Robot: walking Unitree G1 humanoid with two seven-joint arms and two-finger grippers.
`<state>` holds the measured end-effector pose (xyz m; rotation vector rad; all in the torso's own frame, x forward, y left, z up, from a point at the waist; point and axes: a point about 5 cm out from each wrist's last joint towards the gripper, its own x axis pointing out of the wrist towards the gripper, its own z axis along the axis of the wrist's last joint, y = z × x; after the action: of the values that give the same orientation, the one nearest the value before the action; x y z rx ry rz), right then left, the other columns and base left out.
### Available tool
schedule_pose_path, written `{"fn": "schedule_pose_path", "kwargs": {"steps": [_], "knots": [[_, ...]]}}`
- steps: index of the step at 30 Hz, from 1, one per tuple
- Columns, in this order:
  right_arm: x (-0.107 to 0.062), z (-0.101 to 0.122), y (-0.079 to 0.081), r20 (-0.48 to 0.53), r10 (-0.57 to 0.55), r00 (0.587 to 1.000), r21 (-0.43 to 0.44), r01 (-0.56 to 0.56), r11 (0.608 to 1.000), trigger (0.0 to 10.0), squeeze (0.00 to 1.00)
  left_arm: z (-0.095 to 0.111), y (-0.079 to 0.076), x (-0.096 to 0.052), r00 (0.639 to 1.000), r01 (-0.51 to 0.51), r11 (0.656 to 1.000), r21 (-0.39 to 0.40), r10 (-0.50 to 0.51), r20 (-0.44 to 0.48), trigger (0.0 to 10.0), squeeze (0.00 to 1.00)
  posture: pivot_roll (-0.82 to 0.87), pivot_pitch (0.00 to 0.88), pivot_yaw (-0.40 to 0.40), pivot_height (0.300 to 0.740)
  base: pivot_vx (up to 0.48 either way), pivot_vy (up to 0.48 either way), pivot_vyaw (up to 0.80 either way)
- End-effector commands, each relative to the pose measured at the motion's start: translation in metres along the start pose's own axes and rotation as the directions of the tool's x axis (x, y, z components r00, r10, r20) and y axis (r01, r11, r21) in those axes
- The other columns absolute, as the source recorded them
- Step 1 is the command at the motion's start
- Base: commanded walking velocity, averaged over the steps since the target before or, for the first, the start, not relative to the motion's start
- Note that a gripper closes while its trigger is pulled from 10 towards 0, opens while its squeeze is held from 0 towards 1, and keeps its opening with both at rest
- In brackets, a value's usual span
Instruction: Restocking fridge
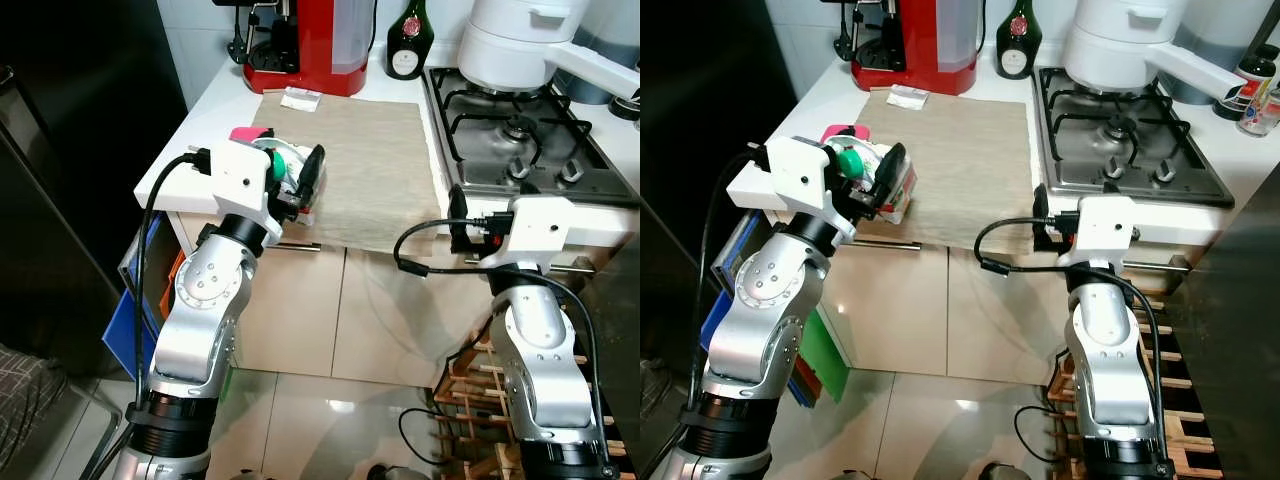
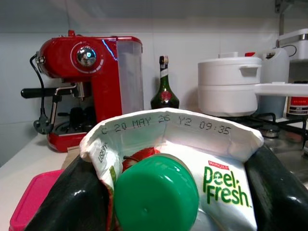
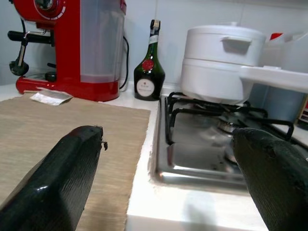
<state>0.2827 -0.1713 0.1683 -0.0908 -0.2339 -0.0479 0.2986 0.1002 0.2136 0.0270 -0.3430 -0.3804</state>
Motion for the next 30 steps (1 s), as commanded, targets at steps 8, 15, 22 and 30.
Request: {"fn": "schedule_pose_path", "kwargs": {"steps": [8,15,22,30], "knots": [[0.0061,-0.0027,0.0031,-0.012,0.006,1.0,0.006,-0.006,1.0,10.0,0.0,-0.0019,0.0005,0.0039,1.0,0.01,1.0,-0.011,-0.01,-0.016,10.0,0.0,-0.06,0.0,0.026,0.74,0.0,0.0,0.0],[0.0083,-0.0035,0.0039,-0.013,0.005,1.0,0.012,-0.005,1.0,10.0,0.0,-0.0014,0.0011,0.0042,1.0,0.009,1.0,-0.013,-0.009,-0.016,10.0,0.0,-0.05,0.0,0.026,0.74,0.0,0.0,0.0],[0.0078,-0.0056,0.0034,-0.019,0.002,1.0,0.018,-0.002,1.0,10.0,0.0,-0.005,0.0013,0.0049,0.999,0.002,1.0,-0.022,-0.003,-0.034,10.0,0.0,-0.05,0.0,0.028,0.74,-0.299,0.0,0.0],[0.0077,-0.006,0.0037,-0.02,0.005,1.0,0.019,-0.004,1.0,10.0,0.0,-0.0064,0.0006,0.0056,0.999,0.006,1.0,-0.026,-0.007,-0.041,10.0,0.0,-0.05,0.0,0.028,0.74,-0.378,0.0,0.0]]}}
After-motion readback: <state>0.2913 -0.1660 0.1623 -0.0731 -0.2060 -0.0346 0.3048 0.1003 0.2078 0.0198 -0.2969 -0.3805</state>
